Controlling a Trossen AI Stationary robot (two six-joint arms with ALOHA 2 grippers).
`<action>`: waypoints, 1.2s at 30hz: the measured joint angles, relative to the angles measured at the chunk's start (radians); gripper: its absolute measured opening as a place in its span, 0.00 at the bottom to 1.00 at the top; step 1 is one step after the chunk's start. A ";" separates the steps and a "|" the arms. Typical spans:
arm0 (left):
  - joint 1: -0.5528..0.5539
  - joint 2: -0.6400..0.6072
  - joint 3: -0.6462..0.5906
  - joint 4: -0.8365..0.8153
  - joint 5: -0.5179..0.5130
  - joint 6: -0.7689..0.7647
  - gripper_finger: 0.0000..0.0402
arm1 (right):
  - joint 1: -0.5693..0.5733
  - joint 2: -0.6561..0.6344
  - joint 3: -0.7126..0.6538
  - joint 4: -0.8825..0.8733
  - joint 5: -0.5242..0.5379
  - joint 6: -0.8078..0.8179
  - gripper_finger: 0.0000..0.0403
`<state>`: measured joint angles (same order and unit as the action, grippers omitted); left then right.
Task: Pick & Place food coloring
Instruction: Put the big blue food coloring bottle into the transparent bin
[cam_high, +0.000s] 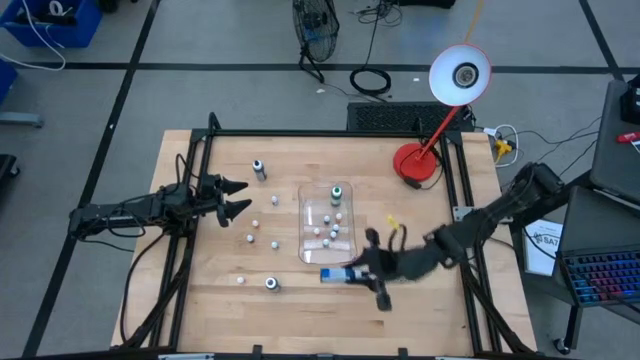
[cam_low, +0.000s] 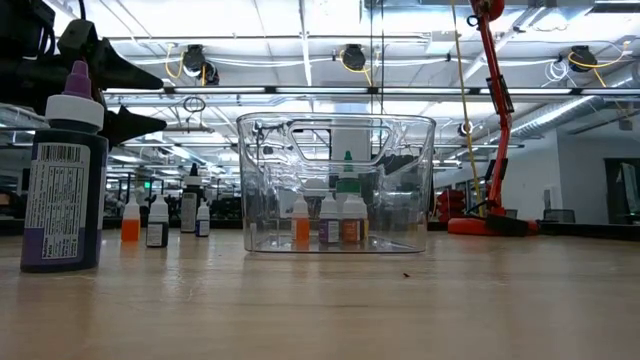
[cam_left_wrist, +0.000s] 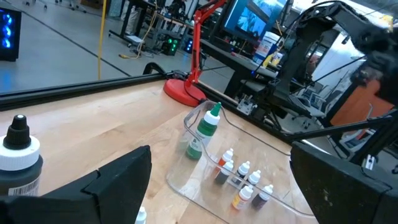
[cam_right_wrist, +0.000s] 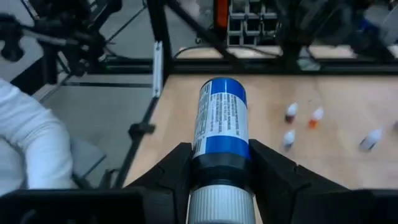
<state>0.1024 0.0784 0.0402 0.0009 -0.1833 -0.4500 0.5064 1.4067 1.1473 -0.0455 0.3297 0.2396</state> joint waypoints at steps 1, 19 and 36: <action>0.000 0.000 0.000 0.000 0.000 0.000 0.94 | -0.029 0.000 0.026 -0.042 -0.023 -0.010 0.30; 0.000 0.000 0.000 0.002 0.000 0.000 0.94 | -0.401 0.515 0.868 -1.043 -0.312 0.003 0.30; 0.000 0.000 0.000 0.002 0.000 0.000 0.94 | -0.427 0.677 0.908 -1.343 -0.414 0.108 0.30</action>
<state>0.1024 0.0784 0.0406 0.0032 -0.1834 -0.4500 0.0795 2.0835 2.0557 -1.3884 -0.0841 0.3472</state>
